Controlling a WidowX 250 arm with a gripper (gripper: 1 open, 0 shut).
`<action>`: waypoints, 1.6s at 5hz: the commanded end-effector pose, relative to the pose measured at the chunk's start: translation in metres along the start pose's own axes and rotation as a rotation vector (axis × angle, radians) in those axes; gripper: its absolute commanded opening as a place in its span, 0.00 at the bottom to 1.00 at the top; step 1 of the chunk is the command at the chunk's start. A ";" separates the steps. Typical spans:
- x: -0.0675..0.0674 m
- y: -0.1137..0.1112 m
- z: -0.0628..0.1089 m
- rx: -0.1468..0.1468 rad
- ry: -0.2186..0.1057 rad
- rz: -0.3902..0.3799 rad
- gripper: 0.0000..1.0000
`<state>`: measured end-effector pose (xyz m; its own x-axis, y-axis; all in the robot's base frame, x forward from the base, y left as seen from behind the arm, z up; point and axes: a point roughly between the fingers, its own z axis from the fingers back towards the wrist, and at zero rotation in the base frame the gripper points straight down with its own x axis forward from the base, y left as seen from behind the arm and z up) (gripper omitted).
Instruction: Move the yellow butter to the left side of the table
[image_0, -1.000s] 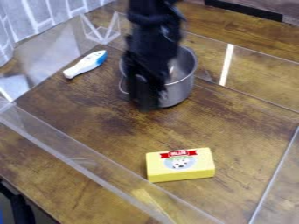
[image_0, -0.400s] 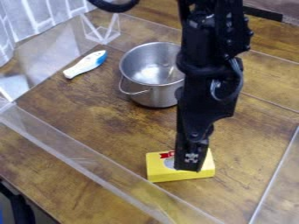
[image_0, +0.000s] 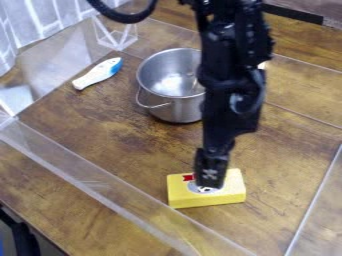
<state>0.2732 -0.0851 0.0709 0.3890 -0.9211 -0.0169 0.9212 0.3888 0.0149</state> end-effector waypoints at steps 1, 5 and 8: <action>-0.010 0.012 -0.003 0.037 -0.037 -0.035 1.00; 0.004 0.016 0.023 0.113 -0.056 0.147 1.00; 0.002 0.004 -0.007 0.092 -0.134 0.126 1.00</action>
<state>0.2724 -0.0852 0.0561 0.4880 -0.8673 0.0982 0.8650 0.4956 0.0788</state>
